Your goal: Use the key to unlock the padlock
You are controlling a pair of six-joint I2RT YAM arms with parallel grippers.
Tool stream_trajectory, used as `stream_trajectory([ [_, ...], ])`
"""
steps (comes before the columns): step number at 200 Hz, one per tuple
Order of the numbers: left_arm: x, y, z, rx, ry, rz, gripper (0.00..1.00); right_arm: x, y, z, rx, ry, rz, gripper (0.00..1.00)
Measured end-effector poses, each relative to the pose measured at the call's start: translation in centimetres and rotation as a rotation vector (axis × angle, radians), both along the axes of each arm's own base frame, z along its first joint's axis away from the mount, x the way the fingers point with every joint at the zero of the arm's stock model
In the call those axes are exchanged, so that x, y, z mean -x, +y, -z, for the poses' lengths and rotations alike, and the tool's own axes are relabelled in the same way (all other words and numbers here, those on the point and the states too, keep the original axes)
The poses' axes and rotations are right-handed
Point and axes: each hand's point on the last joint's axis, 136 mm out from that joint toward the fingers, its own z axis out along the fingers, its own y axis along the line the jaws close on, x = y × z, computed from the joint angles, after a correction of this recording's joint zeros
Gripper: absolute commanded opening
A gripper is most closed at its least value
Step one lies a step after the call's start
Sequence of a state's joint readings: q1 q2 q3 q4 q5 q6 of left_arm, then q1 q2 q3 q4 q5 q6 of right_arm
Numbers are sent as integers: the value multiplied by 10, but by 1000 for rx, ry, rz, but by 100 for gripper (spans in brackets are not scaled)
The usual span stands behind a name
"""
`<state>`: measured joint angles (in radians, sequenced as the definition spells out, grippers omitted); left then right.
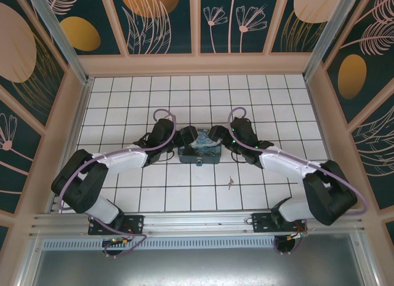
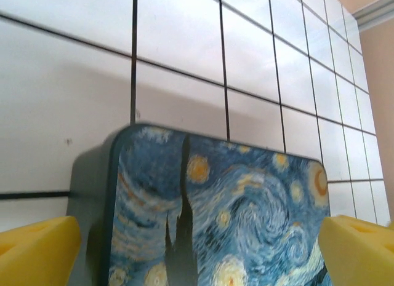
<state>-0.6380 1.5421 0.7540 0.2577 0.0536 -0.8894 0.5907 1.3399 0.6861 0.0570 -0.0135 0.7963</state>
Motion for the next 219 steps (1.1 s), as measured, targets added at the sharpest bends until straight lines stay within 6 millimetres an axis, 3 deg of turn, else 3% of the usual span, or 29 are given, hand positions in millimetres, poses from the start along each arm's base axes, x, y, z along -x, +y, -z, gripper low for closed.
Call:
stream_trajectory([
  [59,-7,24,-42,-91,-137,-60,99,-6,-51,-16,101,-48,91,99],
  [85,-7,39,-57,-121,-180,-116,99,1,-71,-4,101,2,112,99],
  [122,-3,61,-60,-164,-205,-191,99,45,-65,37,96,128,20,99],
  [181,6,72,-45,-220,-175,-197,99,98,-36,47,142,215,-78,65],
  [219,17,77,-36,-209,-159,-185,99,128,-35,67,233,303,-62,63],
])
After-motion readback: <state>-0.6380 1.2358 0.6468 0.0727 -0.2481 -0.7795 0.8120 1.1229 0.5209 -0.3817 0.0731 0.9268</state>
